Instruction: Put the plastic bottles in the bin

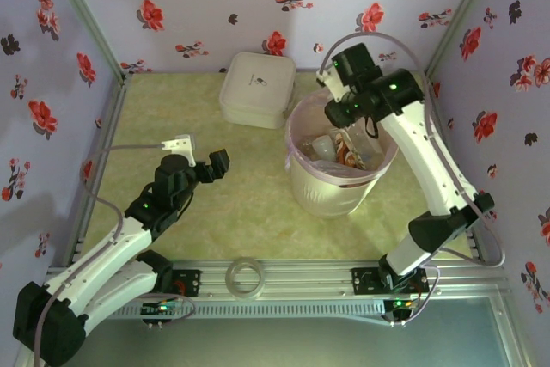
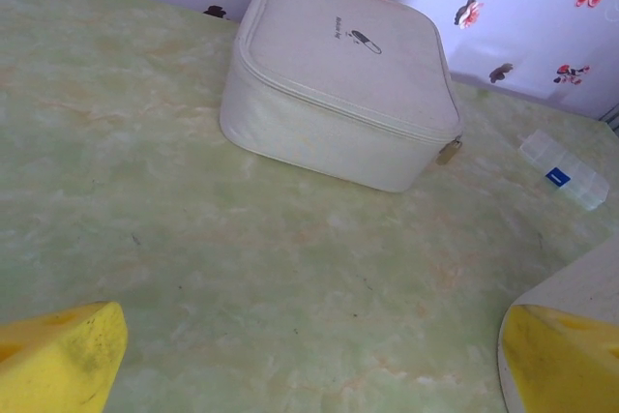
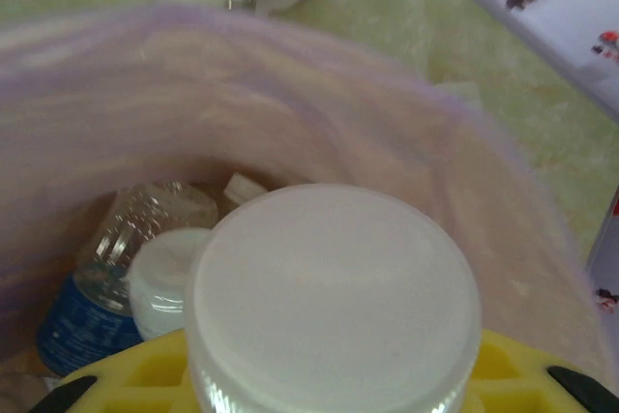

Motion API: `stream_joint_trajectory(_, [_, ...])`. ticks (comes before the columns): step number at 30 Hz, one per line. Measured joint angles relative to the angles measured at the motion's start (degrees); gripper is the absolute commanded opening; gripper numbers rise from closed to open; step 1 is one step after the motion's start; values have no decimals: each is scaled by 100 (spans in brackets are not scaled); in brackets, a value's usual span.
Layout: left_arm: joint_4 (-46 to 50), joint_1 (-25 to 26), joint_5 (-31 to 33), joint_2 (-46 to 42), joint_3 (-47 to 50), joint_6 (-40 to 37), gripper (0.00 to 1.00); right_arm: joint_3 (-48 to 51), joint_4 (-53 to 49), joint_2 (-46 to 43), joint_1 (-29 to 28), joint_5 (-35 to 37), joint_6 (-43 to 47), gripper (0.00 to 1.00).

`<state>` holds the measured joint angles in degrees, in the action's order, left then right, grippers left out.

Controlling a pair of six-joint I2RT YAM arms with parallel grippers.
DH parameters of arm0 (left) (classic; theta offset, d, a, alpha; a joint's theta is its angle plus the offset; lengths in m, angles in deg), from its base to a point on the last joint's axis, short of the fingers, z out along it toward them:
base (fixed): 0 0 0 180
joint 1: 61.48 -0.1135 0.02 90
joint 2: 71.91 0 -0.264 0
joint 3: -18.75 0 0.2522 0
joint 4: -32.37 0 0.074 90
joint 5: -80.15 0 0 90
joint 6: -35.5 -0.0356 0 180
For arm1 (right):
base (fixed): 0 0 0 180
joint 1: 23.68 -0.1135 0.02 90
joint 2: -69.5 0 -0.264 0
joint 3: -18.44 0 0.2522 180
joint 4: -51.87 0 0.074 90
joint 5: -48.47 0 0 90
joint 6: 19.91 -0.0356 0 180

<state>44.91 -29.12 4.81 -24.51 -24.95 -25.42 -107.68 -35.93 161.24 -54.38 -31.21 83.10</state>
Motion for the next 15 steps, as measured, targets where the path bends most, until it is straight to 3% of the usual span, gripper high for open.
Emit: stream_joint_trajectory(15, [4, -42, 0, -2, 0, 63, 100, 1263, 1012, -26, 35, 24, 52, 8])
